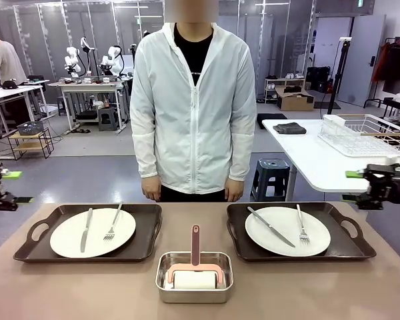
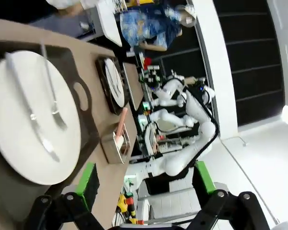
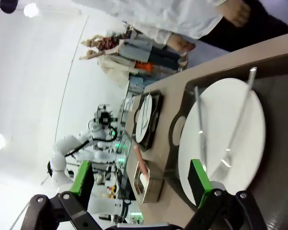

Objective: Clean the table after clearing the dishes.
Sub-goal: When the left (or right) Handle tray is removed, use the left hand (or right hand) to clean the left (or right) side of the table with the Lint Roller.

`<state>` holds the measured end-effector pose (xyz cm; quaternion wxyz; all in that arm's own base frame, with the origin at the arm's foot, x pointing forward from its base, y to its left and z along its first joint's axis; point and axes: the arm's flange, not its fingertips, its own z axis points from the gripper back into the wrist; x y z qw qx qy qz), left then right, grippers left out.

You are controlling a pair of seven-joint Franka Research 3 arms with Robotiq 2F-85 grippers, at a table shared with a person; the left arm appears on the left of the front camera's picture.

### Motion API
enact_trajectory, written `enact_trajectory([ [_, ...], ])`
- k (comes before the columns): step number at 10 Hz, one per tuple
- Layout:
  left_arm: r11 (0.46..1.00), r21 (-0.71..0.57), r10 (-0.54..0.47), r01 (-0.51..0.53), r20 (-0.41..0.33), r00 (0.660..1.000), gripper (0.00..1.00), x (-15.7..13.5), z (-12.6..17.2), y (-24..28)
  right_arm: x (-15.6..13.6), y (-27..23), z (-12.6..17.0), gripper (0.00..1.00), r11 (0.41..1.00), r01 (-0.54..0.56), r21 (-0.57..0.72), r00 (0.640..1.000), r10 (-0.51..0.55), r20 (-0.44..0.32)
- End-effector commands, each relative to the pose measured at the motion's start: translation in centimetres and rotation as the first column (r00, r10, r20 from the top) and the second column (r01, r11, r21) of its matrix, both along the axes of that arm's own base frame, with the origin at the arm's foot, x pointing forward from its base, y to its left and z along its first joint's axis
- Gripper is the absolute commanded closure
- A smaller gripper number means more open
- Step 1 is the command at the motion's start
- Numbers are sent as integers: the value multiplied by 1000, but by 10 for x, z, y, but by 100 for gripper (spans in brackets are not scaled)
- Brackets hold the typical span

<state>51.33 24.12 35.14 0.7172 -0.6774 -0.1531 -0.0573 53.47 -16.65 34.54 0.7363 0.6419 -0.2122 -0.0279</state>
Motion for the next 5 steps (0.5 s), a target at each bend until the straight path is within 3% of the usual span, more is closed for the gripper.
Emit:
enact_trajectory([
  [1, 995, -14, 95, -95, 6, 995, 0, -3, -8, 29, -13, -25, 5, 0, 995, 91, 43, 994, -93, 61],
  [5, 952, -48, 304, -303, 10, 953, 0, -50, -13, 104, -37, -89, 8, 0, 967, 252, 41, 967, -253, 36],
])
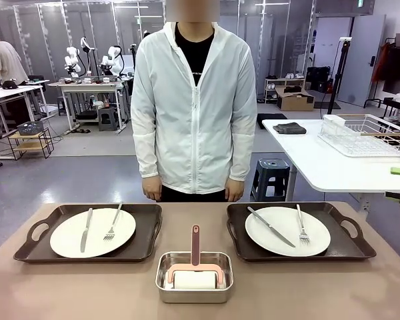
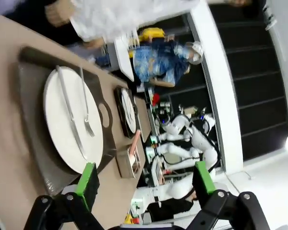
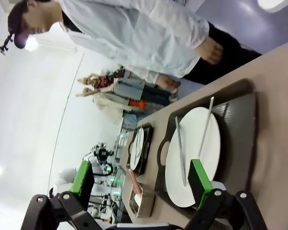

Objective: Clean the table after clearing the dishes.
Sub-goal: When the left (or right) Handle tray is removed, use the left hand (or right hand) to clean the left (or right) side of the table with the Lint Roller.

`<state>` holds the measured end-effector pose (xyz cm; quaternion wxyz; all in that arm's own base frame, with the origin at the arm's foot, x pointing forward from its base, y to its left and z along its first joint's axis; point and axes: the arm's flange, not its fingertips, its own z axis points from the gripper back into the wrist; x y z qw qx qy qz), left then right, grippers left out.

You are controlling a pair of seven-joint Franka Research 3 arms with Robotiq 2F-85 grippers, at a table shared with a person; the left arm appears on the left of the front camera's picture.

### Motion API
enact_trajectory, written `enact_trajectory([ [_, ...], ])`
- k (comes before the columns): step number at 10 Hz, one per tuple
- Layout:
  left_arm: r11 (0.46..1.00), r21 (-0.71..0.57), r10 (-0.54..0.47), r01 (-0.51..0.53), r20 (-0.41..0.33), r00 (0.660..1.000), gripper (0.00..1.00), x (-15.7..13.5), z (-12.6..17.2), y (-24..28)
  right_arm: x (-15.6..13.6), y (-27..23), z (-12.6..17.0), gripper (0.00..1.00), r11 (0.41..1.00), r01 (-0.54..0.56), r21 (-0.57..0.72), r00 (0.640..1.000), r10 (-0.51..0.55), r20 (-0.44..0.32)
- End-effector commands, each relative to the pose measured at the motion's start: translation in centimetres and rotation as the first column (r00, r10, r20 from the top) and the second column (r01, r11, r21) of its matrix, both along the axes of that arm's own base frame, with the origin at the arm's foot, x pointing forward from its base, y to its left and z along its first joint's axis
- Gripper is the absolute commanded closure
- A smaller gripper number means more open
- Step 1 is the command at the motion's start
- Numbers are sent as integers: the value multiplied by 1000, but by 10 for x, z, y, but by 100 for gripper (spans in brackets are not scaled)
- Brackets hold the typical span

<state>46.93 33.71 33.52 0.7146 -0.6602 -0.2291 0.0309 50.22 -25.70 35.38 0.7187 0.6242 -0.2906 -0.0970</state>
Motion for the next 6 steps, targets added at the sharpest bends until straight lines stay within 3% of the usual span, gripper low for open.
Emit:
enact_trajectory([
  [1, 993, -7, 119, -119, 25, 993, 0, -15, 4, 19, -7, -9, 1, 0, 998, 67, 4, 998, -67, 4],
  [4, 972, 21, 232, -233, 31, 972, 0, -41, 10, 55, -24, -45, 2, 0, 988, 115, -107, 993, -117, -17],
  [6, 966, 37, 256, -257, 29, 966, 0, -47, 15, 65, -33, -56, 3, 0, 983, 96, -155, 994, -102, -30],
])
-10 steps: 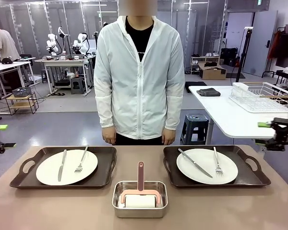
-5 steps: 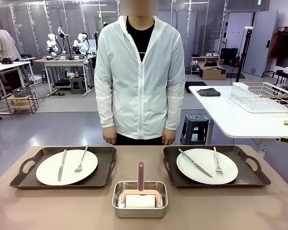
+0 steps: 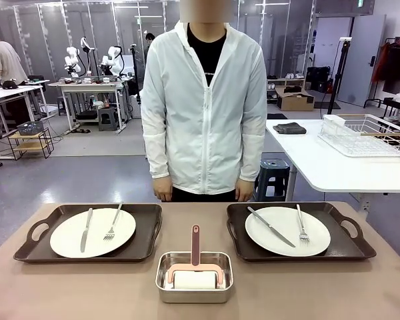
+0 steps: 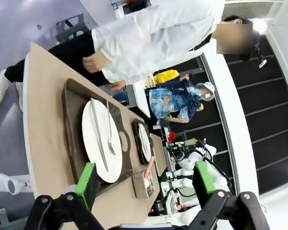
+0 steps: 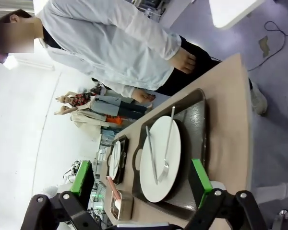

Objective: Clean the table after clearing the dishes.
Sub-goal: When the left (or right) Handle tray is removed, use the left hand (or right hand) to clean the left (or right) side of the table with the Lint Roller.

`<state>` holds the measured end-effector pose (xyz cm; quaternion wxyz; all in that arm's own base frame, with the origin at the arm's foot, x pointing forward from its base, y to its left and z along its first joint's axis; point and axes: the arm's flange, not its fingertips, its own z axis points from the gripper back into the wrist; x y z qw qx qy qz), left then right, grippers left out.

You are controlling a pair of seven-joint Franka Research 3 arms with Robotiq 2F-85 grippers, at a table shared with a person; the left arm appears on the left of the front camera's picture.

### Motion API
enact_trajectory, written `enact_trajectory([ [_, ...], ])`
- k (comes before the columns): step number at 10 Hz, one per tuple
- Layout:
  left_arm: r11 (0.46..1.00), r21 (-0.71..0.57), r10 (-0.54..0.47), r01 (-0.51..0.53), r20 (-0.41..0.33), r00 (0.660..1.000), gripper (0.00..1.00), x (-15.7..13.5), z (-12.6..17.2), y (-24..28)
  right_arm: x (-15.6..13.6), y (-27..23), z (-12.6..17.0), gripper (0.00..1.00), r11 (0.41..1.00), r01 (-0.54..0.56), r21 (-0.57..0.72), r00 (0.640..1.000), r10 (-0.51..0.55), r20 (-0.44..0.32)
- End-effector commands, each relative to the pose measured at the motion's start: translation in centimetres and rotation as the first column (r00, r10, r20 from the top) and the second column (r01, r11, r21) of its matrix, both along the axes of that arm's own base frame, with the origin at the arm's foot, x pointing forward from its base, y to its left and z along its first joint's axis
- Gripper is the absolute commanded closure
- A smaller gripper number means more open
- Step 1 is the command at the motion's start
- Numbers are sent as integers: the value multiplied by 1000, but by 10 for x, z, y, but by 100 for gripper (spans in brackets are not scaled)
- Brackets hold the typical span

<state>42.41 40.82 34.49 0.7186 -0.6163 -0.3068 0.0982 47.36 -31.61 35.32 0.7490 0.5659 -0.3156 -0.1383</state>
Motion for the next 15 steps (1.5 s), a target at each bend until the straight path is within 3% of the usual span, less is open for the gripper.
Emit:
enact_trajectory([
  [1, 999, 7, 50, -50, 6, 999, 0, 0, 7, -5, -4, 3, 5, 0, 998, -21, -64, 1000, 21, 2],
  [3, 996, -5, 87, -86, 19, 996, 0, 12, 5, -14, -2, -3, 0, 0, 1000, -7, -19, 1000, 7, -9],
  [4, 1000, 13, 14, -14, 1, 1000, 0, 2, 2, 1, -2, -3, 0, 0, 1000, -7, -19, 1000, 7, -9],
  [15, 1000, 13, 14, -14, 1, 1000, 0, 2, 2, 1, -2, -3, 0, 0, 1000, -7, -19, 1000, 7, -9],
])
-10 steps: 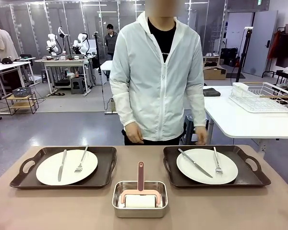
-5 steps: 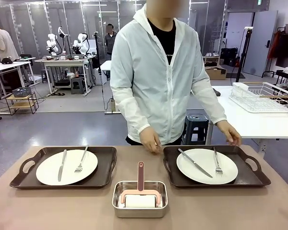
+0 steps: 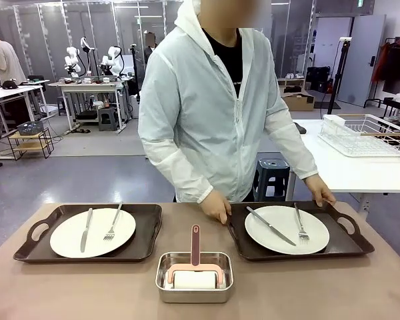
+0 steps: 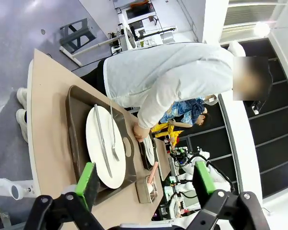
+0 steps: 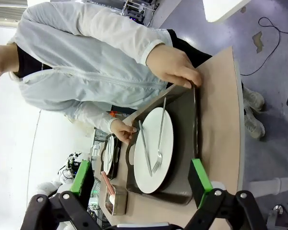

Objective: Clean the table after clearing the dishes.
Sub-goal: When the left (or right) Handle tray is removed, use the left hand (or right hand) to clean the left (or right) side of the table with the Lint Roller.

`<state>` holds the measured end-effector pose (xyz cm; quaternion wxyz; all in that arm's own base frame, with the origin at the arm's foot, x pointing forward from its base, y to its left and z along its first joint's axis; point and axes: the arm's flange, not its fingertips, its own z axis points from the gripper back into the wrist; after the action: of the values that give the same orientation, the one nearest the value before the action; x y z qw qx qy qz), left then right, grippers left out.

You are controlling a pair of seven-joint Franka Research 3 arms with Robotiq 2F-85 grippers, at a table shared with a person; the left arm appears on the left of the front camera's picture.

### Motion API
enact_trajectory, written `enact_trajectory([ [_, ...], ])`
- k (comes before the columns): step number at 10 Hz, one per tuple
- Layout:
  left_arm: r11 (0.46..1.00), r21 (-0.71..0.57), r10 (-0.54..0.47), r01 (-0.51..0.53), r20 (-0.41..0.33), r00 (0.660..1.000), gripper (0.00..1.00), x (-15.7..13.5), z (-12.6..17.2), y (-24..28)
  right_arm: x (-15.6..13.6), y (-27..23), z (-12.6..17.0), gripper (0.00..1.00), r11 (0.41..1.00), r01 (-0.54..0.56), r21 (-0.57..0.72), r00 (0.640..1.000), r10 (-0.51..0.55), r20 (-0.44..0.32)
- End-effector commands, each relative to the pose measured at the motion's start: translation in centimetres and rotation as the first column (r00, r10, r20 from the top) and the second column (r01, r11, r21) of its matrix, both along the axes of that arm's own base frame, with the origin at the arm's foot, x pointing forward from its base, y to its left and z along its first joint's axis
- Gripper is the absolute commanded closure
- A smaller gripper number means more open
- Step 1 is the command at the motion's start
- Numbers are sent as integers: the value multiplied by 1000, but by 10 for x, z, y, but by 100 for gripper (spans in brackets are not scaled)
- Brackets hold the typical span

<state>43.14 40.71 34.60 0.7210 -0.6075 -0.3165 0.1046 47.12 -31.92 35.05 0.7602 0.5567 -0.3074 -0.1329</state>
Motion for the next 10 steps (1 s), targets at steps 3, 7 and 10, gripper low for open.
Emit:
enact_trajectory([
  [3, 1000, -1, -12, 12, -1, 1000, 0, -5, 1, 2, 0, 0, 3, 0, 1000, 8, 8, 1000, -8, 6],
  [7, 1000, -1, -12, 12, -1, 1000, 0, -5, 1, 2, 0, 0, 3, 0, 1000, 8, 8, 1000, -8, 6],
  [10, 1000, -1, -12, 12, -1, 1000, 0, -5, 1, 2, 0, 0, 0, 0, 1000, 0, 0, 1000, 0, 0],
])
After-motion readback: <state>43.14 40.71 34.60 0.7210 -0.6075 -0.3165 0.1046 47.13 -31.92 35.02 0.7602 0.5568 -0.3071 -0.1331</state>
